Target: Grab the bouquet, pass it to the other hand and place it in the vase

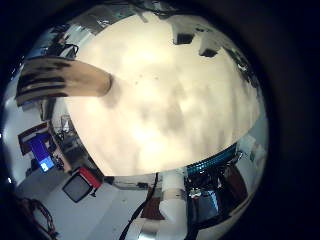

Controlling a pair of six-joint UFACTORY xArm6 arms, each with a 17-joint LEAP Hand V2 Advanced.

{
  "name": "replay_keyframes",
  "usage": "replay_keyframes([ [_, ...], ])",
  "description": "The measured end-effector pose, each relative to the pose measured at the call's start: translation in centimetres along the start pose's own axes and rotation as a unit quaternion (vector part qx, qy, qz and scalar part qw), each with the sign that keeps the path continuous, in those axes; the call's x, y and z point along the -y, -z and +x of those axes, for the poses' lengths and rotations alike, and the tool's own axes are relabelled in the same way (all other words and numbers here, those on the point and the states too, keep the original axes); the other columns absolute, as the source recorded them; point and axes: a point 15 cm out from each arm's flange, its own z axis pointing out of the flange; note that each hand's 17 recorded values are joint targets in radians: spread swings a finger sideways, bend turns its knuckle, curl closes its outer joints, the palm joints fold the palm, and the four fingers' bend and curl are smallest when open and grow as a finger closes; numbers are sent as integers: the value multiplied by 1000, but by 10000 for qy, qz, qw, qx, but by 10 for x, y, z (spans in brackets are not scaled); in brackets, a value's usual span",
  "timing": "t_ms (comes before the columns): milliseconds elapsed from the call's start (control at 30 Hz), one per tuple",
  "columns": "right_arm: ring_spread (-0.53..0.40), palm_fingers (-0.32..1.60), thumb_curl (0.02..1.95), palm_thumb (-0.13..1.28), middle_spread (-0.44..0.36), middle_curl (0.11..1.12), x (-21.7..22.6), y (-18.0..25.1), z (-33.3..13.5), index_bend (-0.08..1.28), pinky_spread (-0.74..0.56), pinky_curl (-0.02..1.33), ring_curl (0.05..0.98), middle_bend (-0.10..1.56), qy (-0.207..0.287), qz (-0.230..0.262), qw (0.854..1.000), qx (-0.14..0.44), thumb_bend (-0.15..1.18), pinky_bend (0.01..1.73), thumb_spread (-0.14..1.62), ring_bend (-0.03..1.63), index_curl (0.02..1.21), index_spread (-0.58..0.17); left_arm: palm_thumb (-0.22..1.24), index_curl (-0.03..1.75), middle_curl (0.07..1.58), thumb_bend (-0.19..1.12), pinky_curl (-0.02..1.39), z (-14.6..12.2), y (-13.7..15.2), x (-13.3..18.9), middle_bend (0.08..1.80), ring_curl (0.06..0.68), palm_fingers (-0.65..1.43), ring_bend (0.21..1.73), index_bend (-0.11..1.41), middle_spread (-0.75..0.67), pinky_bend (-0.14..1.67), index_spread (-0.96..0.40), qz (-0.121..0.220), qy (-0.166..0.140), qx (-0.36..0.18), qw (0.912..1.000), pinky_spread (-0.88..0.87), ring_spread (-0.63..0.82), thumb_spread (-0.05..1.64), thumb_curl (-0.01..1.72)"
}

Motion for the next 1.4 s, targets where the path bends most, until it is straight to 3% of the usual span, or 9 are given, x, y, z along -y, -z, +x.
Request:
replay_keyframes([
  [233, 20, 432, 334, 591, 28, 367, 13, 5, -2, 209, 249, 99, 175, 395, 19, 5, 10000, -3, -18, 629, 1004, 800, 325, -199, 237, 361, 408, -27, 295, 0, 1, -1, 213, 132, 353, 593, 174, 58, 301, -76, 15, 30, -3, 10000, 200, 158, 987, 285],
  [300, -61, 560, 346, 633, -18, 378, 17, 6, -2, 207, 163, 78, 186, 424, 26, 7, 10000, -3, -17, 622, 1000, 861, 342, -221, 237, 361, 408, -27, 294, 0, 2, -1, 214, 133, 352, 594, 175, 58, 298, -76, 25, 41, 1, 10000, 197, 158, 988, 285],
  [500, -186, 721, 364, 688, -100, 395, 21, 4, -2, 221, 2, 36, 199, 472, 47, -87, 10000, -6, -19, 630, 986, 925, 369, -244, 239, 361, 407, -26, 294, 1, 2, -3, 214, 134, 352, 593, 175, 58, 297, -76, 5, 69, 1, 10000, 201, 162, 989, 284],
  [700, -231, 711, 374, 708, -133, 407, 23, 1, 1, 214, -92, 20, 209, 476, 24, -323, 9995, -2, -24, 685, 978, 923, 402, -255, 240, 361, 408, -27, 294, 5, 2, -6, 213, 135, 353, 587, 176, 58, 296, -75, -17, 64, 21, 10000, 198, 164, 989, 281],
  [1000, -209, 641, 379, 702, -166, 407, 25, 0, 11, 213, -99, -10, 192, 462, -66, -388, 9992, 26, -27, 713, 980, 879, 426, -256, 240, 360, 407, -27, 294, 3, 1, -6, 210, 141, 355, 579, 178, 58, 294, -75, -25, 88, 30, 10000, 184, 160, 989, 280],
  [1233, -246, 753, 386, 717, -187, 432, 25, 1, 7, 267, -114, -13, 199, 530, -25, -419, 9991, 1, -23, 664, 977, 915, 466, -273, 242, 367, 406, -26, 292, 4, 3, -6, 207, 144, 358, 573, 176, 58, 290, -76, -7, 88, 37, 10000, 181, 160, 997, 279],
  [1267, -275, 891, 392, 745, -224, 448, 26, 2, 7, 287, -176, -10, 209, 577, -18, -405, 9992, -10, -18, 674, 969, 946, 477, -295, 242, 367, 406, -26, 292, 5, 3, -6, 206, 144, 358, 572, 176, 58, 290, -76, -8, 94, 31, 10000, 181, 161, 997, 279],
  [1400, -317, 979, 401, 774, -264, 444, 26, 2, 6, 332, -292, 1, 245, 519, -10, -393, 9992, -17, -22, 754, 956, 987, 528, -325, 242, 368, 406, -26, 292, 4, 3, -7, 206, 146, 358, 570, 176, 58, 290, -76, -14, 101, 36, 9999, 181, 161, 998, 279],
])
